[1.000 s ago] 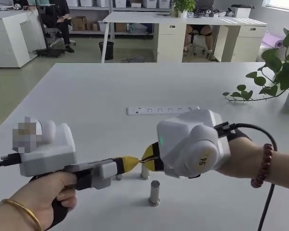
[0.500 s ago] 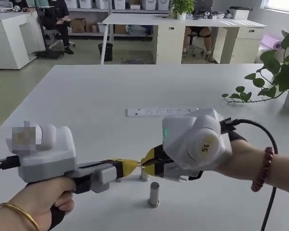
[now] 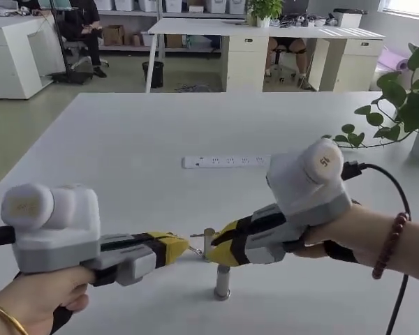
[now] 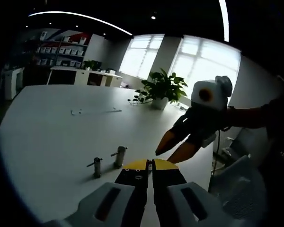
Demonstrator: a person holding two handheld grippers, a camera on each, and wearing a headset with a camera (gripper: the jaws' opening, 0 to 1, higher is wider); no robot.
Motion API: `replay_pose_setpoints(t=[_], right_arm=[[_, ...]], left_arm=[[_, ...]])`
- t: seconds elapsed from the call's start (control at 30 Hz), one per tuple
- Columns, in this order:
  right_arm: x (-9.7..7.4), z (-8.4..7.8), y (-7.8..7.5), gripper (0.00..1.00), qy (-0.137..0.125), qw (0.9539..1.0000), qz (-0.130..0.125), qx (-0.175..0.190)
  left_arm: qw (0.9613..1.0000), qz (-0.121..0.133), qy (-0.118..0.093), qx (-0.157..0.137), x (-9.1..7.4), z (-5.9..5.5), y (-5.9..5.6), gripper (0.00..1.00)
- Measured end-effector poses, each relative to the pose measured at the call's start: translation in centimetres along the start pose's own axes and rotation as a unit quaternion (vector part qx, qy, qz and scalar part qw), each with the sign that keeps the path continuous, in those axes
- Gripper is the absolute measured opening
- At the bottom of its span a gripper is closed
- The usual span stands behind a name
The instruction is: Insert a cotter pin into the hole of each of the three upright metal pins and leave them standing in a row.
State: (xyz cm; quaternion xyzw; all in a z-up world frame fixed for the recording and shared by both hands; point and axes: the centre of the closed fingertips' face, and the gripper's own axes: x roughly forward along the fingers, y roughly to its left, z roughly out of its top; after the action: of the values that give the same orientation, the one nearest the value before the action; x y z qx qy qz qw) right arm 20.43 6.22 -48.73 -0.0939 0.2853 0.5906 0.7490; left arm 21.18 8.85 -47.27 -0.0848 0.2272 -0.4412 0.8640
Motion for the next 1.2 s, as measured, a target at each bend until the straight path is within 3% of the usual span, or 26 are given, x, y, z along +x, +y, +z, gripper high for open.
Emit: replay_pose_setpoints(t=[0.13,0.3,0.7,1.2], right_arm=[[-0.3,-0.4,0.3,0.10,-0.003,0.9999,0.014,0.005],[-0.4,-0.5,1.6,0.10,-0.014,0.9982,0.052,0.027],[-0.4,-1.2,3.5,0.10,-0.007,0.9939,0.108,0.020],[-0.2,-1.2,5.1,0.00,-0.007,0.9895,0.143,0.014]], left_arm=[[0.9997,-0.017,0.003,0.017,-0.3,-0.2,-0.4,0.00],[0.9984,-0.047,-0.006,0.029,-0.5,-0.1,-1.5,0.00],[0.9921,-0.118,-0.012,0.039,-1.0,-0.3,-4.1,0.00],[0.9871,-0.156,-0.011,0.037,-1.2,-0.6,-5.5,0.00]])
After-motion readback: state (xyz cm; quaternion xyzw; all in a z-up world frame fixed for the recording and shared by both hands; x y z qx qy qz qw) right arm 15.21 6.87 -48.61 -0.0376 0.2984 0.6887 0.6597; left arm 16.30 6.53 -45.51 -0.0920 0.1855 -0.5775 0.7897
